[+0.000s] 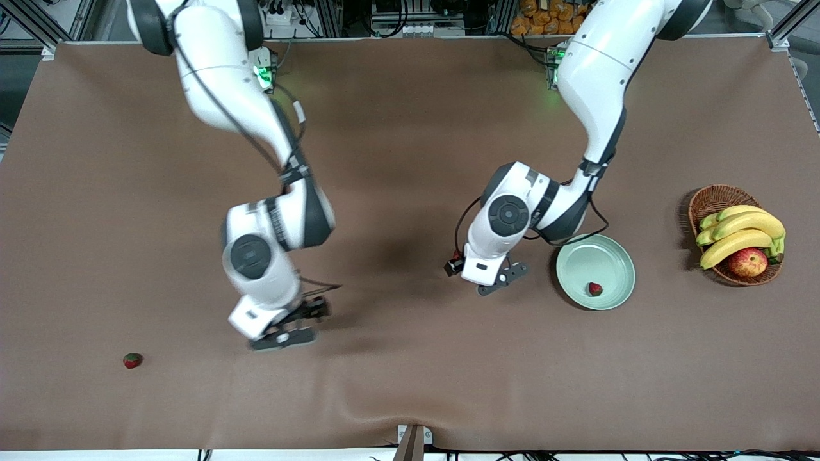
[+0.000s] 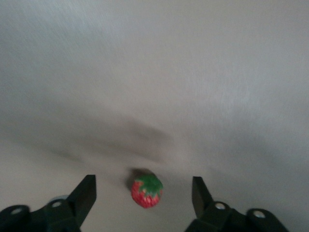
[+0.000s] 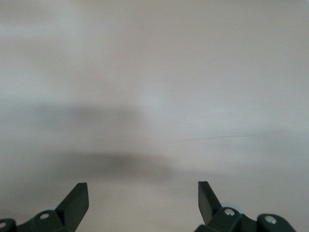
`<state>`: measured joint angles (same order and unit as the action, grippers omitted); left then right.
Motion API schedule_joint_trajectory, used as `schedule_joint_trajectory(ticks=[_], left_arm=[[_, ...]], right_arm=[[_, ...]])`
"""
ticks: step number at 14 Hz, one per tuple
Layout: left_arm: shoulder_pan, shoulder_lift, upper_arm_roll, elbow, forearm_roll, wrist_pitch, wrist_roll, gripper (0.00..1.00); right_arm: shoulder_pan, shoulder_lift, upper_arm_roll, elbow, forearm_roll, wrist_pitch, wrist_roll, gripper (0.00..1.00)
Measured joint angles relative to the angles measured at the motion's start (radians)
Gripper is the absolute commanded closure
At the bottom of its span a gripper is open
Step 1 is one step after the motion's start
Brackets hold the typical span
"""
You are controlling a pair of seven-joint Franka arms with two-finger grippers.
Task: Collect all strawberries into plate
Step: 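Grasp the strawberry with the left gripper while the right gripper reaches another, then place the strawberry on the plate while the right gripper grasps the last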
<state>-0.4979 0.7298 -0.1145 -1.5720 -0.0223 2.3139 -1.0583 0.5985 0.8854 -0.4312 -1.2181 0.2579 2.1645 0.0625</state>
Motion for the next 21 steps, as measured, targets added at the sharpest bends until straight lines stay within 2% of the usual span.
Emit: schedule_joint_trajectory(ticks=[6,7,9,10,11,12,13,15,18,21], left_arm=[[-0.027,0.034,0.001,0.002,0.000,0.007,-0.017,0.34],[-0.027,0.034,0.001,0.003,0.000,0.007,-0.017,0.41],[-0.027,0.034,0.002,0.004,0.000,0.007,-0.017,0.62],[-0.027,0.034,0.003,0.004,0.000,0.007,-0.017,0.76],[-0.027,0.034,0.005,0.004,0.000,0.006,-0.017,0.93],[-0.026,0.034,0.005,0.003,0.000,0.006,-0.017,1.00],[-0.025,0.034,0.005,0.004,0.000,0.005,-0.017,1.00],[-0.024,0.033,0.008,0.005,0.002,0.005,-0.017,1.00],[-0.015,0.019,0.053,0.026,0.042,-0.013,-0.013,1.00],[0.060,-0.062,0.074,0.043,0.055,-0.111,0.110,1.00]], right_arm=[[-0.325,0.017,0.000,-0.012,0.001,0.016,-0.278,0.00],[-0.366,0.021,0.002,-0.012,0.002,0.036,-0.288,0.00],[-0.427,0.031,0.012,-0.013,0.004,0.084,-0.290,0.00],[-0.454,0.038,0.026,-0.014,0.007,0.103,-0.290,0.00],[-0.484,0.044,0.051,-0.016,0.015,0.124,-0.289,0.00],[-0.521,0.050,0.089,-0.018,0.020,0.153,-0.289,0.00],[-0.555,0.058,0.124,-0.018,0.021,0.182,-0.289,0.00],[-0.591,0.075,0.153,-0.018,0.021,0.245,-0.289,0.00],[-0.603,0.098,0.155,-0.018,0.026,0.329,-0.288,0.00],[-0.605,0.120,0.157,-0.018,0.030,0.403,-0.285,0.00]])
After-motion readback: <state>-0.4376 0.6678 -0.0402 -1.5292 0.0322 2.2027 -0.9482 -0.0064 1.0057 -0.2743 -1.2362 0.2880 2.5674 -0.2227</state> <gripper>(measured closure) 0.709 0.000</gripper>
